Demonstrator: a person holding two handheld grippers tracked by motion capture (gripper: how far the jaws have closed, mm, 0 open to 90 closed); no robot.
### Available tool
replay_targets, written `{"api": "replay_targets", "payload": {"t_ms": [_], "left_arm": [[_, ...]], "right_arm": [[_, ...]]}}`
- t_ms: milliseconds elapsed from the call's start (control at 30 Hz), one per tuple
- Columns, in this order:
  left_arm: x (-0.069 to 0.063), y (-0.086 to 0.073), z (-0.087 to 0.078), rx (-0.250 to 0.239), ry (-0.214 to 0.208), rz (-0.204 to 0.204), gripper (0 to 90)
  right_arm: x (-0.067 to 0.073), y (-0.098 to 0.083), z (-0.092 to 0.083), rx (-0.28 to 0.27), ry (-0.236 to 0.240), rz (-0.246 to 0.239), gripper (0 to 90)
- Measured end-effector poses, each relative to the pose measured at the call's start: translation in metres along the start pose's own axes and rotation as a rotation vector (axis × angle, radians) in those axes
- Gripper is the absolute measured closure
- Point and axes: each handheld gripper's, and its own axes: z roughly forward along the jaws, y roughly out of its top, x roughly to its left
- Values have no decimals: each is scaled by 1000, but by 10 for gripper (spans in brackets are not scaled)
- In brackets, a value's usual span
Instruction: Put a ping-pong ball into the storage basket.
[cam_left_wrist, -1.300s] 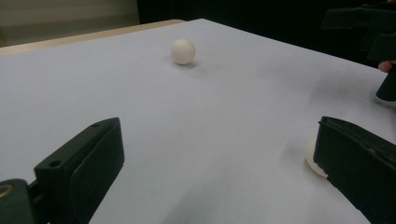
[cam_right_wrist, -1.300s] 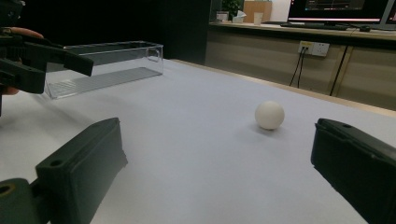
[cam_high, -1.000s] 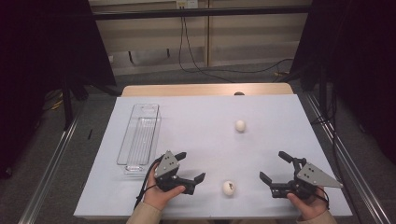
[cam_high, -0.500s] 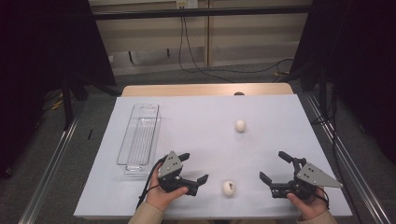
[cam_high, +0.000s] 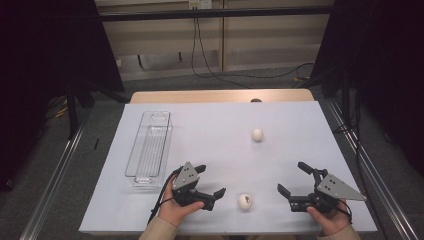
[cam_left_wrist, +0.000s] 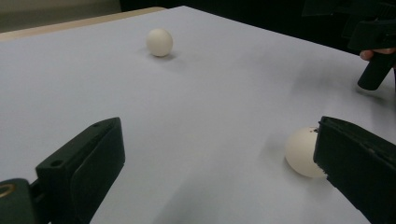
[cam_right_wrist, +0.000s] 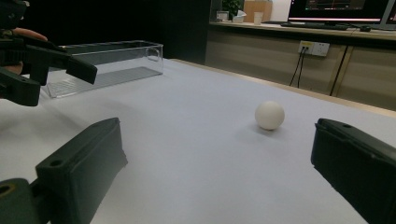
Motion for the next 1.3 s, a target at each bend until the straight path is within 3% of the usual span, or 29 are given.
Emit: {"api": "replay_targets", "payload": {"t_ms": [667, 1300], "left_arm": [[-5, 3, 9, 30, -8, -27, 17], [-13, 6, 20, 51, -44, -9, 22]], "right_arm": [[0, 0, 1, 4, -1, -2, 21], [-1, -1, 1, 2, 0, 8, 21]]}}
